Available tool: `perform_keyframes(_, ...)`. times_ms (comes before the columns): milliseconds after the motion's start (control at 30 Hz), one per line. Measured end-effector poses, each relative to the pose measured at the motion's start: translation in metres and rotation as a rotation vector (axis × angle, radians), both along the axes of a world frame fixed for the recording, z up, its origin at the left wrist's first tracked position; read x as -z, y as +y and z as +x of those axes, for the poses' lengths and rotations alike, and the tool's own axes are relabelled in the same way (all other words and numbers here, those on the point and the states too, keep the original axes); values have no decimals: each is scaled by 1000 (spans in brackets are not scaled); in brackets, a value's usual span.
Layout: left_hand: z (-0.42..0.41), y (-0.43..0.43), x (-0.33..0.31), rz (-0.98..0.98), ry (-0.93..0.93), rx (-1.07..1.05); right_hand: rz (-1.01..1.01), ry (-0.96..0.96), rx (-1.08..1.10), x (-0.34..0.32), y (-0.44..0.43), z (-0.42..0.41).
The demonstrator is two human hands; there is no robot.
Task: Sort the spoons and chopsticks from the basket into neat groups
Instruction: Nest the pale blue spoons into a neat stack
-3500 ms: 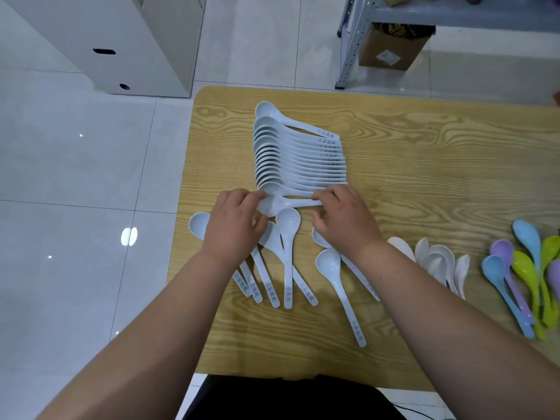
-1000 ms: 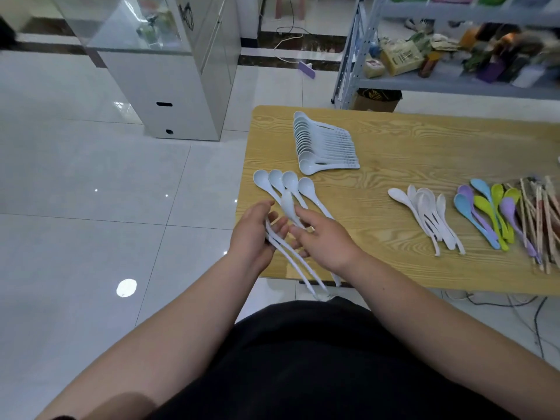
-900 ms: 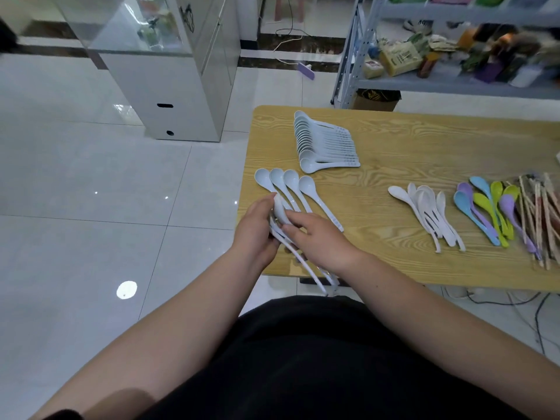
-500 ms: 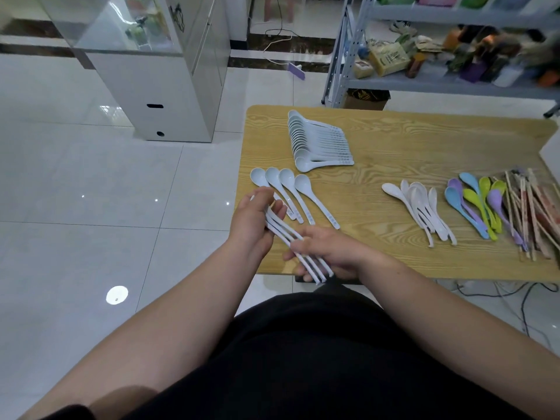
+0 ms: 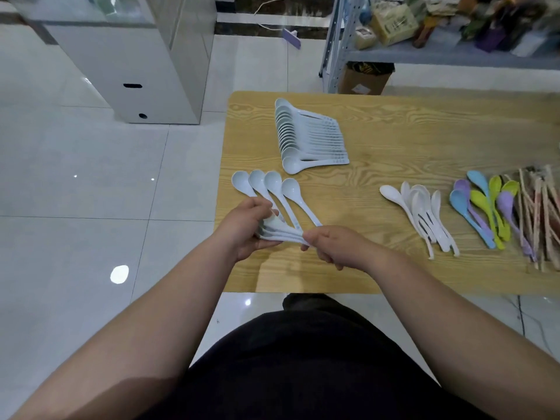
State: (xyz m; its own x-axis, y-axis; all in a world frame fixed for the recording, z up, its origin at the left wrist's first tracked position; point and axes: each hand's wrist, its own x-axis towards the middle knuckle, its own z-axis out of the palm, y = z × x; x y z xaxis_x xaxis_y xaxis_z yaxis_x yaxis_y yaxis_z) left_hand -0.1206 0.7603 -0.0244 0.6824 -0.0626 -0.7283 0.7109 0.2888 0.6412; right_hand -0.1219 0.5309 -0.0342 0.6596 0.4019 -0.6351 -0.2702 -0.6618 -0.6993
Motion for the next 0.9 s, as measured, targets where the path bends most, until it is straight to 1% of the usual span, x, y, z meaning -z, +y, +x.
perform_keyframes(67,11,-4,6,84,6,67,-108,-151,-97,5,-9,21)
perform_keyframes(133,21,-12,11,154,-27,124,-211,-268,-217,9,-18,45)
perform_keyframes(233,44,-28,20,331,-119,216,-273,-347,-296,13,-30,80)
perform_keyframes(333,73,-39,27,557,-172,330,-251,-423,-294,22,-42,110)
perform_keyframes(400,92,-45,35,664,-247,378,-254,-456,-289,32,-49,128)
perform_keyframes(500,119,-57,45,716,-395,351,-294,-528,-247,48,-58,150)
perform_keyframes(567,136,-62,52,744,-460,334,-308,-583,-185,58,-61,161)
perform_keyframes(667,156,-63,65,813,-545,337,-312,-616,-118,69,-61,177)
perform_keyframes(767,166,-59,81,934,-590,409,-305,-625,-153,76,-60,187)
perform_keyframes(900,159,-55,99,1066,-606,509,-285,-654,-168,85,-59,190)
